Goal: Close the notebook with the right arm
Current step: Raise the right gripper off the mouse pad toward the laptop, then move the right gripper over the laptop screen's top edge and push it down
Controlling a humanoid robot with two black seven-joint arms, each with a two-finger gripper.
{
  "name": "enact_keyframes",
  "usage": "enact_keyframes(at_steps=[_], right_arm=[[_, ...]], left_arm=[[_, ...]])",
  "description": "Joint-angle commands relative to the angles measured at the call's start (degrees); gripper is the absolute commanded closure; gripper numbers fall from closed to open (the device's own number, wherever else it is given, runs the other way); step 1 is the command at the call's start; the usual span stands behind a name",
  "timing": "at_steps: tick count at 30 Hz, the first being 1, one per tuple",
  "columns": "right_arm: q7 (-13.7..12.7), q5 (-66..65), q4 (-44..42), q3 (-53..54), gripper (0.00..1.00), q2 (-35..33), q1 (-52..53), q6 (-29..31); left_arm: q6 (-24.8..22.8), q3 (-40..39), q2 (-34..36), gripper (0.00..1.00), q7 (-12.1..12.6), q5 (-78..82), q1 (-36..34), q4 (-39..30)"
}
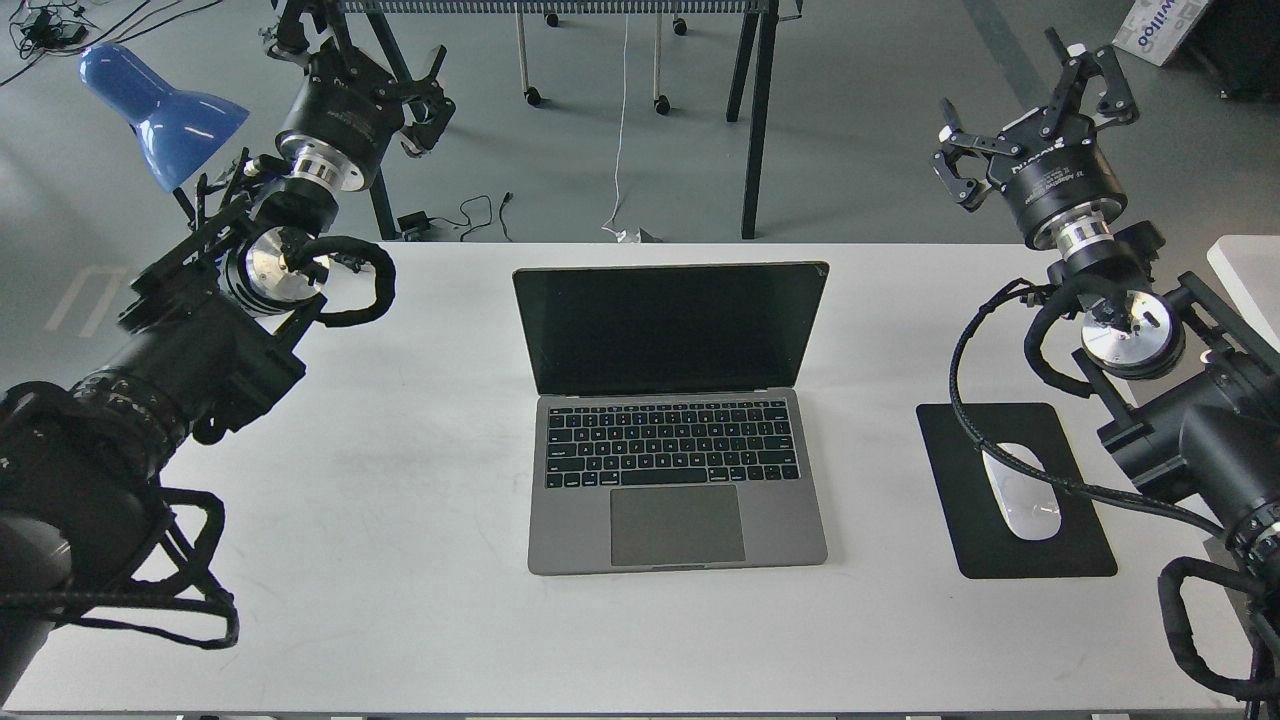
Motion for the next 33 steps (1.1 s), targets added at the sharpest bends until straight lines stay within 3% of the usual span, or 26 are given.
enact_keyframes(at_steps=[1,14,33], right_arm=[[-0.1,-0.1,0.1,0.0,0.0,-0.2,0.0,0.0],[-0.1,-0.8,-5.9,-8.5,0.0,0.5,5.0,-1.0],[-0.7,-1.0,-14.6,-21.1,0.0,13.1,12.3,-5.4]], left_arm=[[0.0,0.1,-0.1,0.0,-0.1,0.1,0.0,0.0],[0.0,0.1,0.0,0.0,0.2,0.1,0.0,0.0],[0.0,0.0,0.0,0.0,0.1,0.1,0.2,0.0]])
